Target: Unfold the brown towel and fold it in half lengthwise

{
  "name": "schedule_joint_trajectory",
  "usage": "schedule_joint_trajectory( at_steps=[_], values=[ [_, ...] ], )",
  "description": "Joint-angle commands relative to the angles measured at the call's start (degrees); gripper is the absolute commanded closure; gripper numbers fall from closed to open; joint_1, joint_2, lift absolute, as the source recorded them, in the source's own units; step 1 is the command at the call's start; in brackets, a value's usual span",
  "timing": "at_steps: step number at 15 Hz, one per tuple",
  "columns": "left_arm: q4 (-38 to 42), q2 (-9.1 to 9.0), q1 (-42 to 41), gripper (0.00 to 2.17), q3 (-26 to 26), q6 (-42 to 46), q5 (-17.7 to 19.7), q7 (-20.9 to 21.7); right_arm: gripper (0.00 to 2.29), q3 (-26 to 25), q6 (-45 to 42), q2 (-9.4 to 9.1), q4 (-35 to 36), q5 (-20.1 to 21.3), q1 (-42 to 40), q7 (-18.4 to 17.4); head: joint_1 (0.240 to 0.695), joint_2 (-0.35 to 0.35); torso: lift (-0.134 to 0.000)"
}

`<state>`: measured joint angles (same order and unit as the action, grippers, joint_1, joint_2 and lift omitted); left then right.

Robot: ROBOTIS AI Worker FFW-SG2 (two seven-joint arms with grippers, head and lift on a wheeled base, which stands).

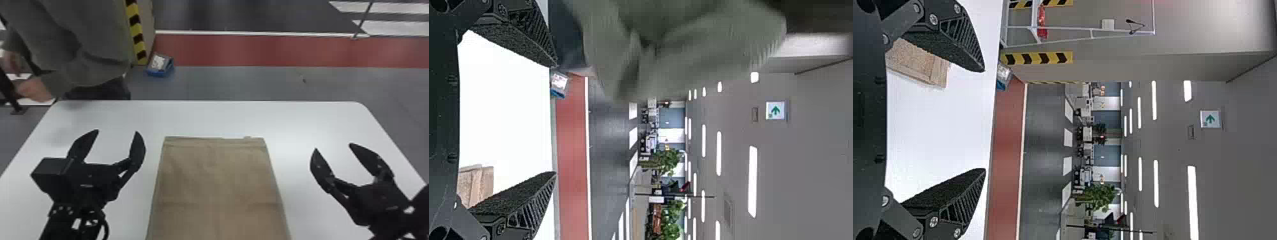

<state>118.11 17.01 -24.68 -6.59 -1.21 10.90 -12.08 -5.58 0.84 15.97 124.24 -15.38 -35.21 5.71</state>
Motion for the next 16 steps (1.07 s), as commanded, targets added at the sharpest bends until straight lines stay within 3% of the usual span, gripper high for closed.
schedule_joint_trajectory(
  at_steps=[1, 5, 8, 11, 16],
  values=[
    [-0.7, -0.14, 0.2, 0.12, -0.1, 0.0, 0.0, 0.1, 0.19, 0.0, 0.0, 0.03, -0.6, -0.1, 0.5, 0.1, 0.695, -0.034, -0.125],
    [-1.7, -0.22, 0.8, 0.12, -0.7, 0.5, 0.0, 0.2, 0.19, 0.3, -0.7, -0.06, -2.7, -0.1, 2.3, 2.0, 0.695, -0.034, -0.125],
    [-3.9, -0.40, 2.1, 0.13, -2.0, 1.8, -0.1, 0.6, 0.19, 0.8, 4.7, -0.15, -3.9, 0.4, 5.8, 2.6, 0.695, -0.036, -0.125],
    [-6.6, -0.58, 3.8, 0.12, -3.3, 2.1, -0.2, 0.4, 0.19, 2.0, 7.4, -0.76, -10.6, 0.9, 11.2, 6.5, 0.695, -0.039, -0.125],
    [-9.7, -1.28, 6.4, 0.12, -4.3, 2.1, 0.1, 1.8, 0.19, 4.3, 3.9, -1.64, -19.6, 2.9, 17.7, 8.6, 0.695, -0.040, -0.125]
  ],
)
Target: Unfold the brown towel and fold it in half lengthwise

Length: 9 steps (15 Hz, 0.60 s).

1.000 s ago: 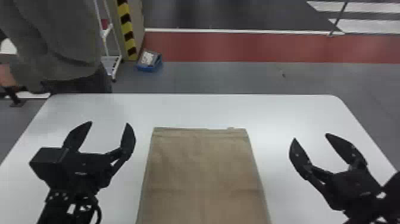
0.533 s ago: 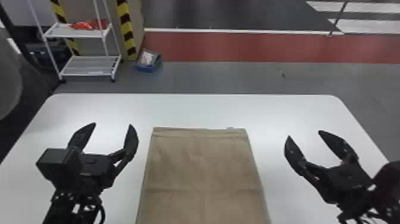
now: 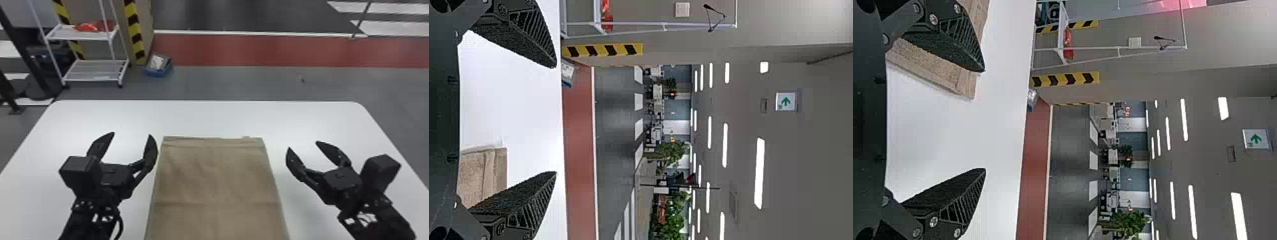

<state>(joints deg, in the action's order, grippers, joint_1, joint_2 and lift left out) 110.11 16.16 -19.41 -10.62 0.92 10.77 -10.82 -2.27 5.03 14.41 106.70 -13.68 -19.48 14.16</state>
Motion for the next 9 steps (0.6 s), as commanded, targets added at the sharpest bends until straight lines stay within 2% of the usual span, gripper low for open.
schedule_joint_trajectory(
  at_steps=[1, 4, 7, 9],
  values=[
    [-3.5, -0.78, 2.3, 0.13, -0.6, 0.0, 0.3, 1.2, 0.19, 1.9, -0.5, -0.09, -3.3, 2.1, 3.4, 0.4, 0.695, -0.042, -0.125],
    [-7.7, -1.31, 5.4, 0.19, -2.2, 0.0, 0.6, 2.3, 0.19, 3.8, 0.7, -0.17, -7.7, 2.3, 8.4, 0.4, 0.695, -0.036, -0.125],
    [-10.9, -1.92, 9.0, 0.24, -3.3, -0.4, 1.4, 5.6, 0.19, 5.0, 1.3, -0.26, -9.9, 2.4, 10.9, 0.4, 0.695, -0.038, -0.125],
    [-12.7, -2.18, 11.3, 0.33, -3.3, -2.6, 4.1, 8.7, 0.19, 5.1, 1.4, -0.26, -9.9, 2.4, 10.8, 0.4, 0.695, -0.048, -0.125]
  ],
)
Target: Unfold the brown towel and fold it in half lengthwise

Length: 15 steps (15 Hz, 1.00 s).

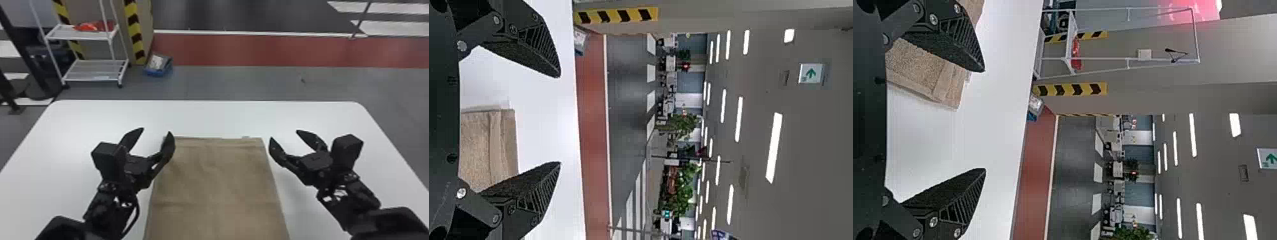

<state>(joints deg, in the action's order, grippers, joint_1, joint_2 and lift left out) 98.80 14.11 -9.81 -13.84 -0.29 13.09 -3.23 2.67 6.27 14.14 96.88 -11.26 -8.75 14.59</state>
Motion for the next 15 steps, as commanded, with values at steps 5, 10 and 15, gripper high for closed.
schedule_joint_trajectory(
  at_steps=[5, 10, 15],
  values=[
    [-4.7, -0.48, 5.2, 0.45, 0.0, -7.4, 5.0, 3.8, 0.19, 0.2, 0.4, 0.27, 0.8, 0.6, -1.5, 0.0, 0.695, -0.061, -0.125],
    [-7.4, -0.92, 7.4, 0.45, -0.5, -11.1, 5.3, 5.2, 0.19, 0.7, -0.2, 0.18, 1.7, 1.9, -2.6, 0.0, 0.695, -0.061, -0.125],
    [-7.5, -1.54, 8.1, 0.46, -0.6, -16.0, 3.9, 4.8, 0.19, 0.6, -1.6, 0.18, 1.6, 1.9, -2.9, 0.1, 0.695, -0.062, -0.125]
  ],
)
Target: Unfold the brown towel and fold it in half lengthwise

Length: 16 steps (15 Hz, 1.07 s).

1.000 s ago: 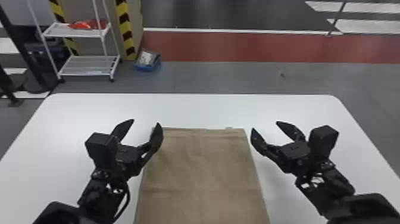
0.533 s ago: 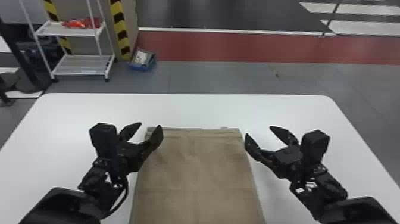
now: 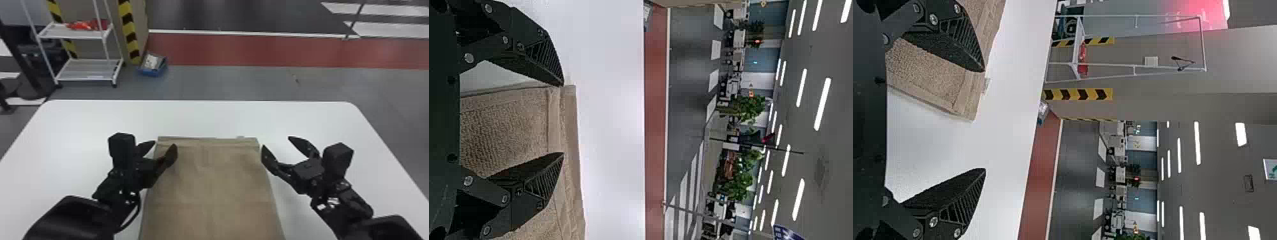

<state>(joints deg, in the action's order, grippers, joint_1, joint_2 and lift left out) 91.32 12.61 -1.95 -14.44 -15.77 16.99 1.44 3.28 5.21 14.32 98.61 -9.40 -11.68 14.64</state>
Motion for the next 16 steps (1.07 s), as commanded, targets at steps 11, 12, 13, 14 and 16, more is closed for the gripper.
schedule_joint_trajectory(
  at_steps=[11, 12, 13, 14, 16],
  values=[
    [-0.8, -0.31, 0.3, 0.73, 0.1, -0.2, 0.0, 0.2, 0.19, 0.0, -1.2, 0.18, 0.4, 0.0, -0.9, 0.0, 0.695, -0.064, -0.125],
    [-0.7, -0.13, 0.2, 0.73, 0.0, -0.2, -0.4, 0.2, 0.19, 0.0, -1.2, 0.18, 0.4, -0.1, -1.0, 0.0, 0.695, -0.064, -0.125],
    [-0.8, -0.40, 0.1, 0.71, 0.0, 0.0, -1.1, -0.5, 0.19, 0.0, -1.2, 0.18, 0.6, -0.1, -1.1, 0.0, 0.695, -0.064, -0.125],
    [-0.8, -0.48, 0.0, 0.68, 0.0, 1.0, -1.3, -1.3, 0.19, 0.0, -1.2, 0.18, 0.9, -0.1, -1.2, 0.0, 0.695, -0.062, -0.125],
    [-0.9, -0.40, -0.2, 0.59, 0.0, 4.0, -1.3, -2.5, 0.19, 0.0, -1.2, 0.18, 1.1, -0.1, -1.3, 0.0, 0.695, -0.056, -0.125]
  ],
)
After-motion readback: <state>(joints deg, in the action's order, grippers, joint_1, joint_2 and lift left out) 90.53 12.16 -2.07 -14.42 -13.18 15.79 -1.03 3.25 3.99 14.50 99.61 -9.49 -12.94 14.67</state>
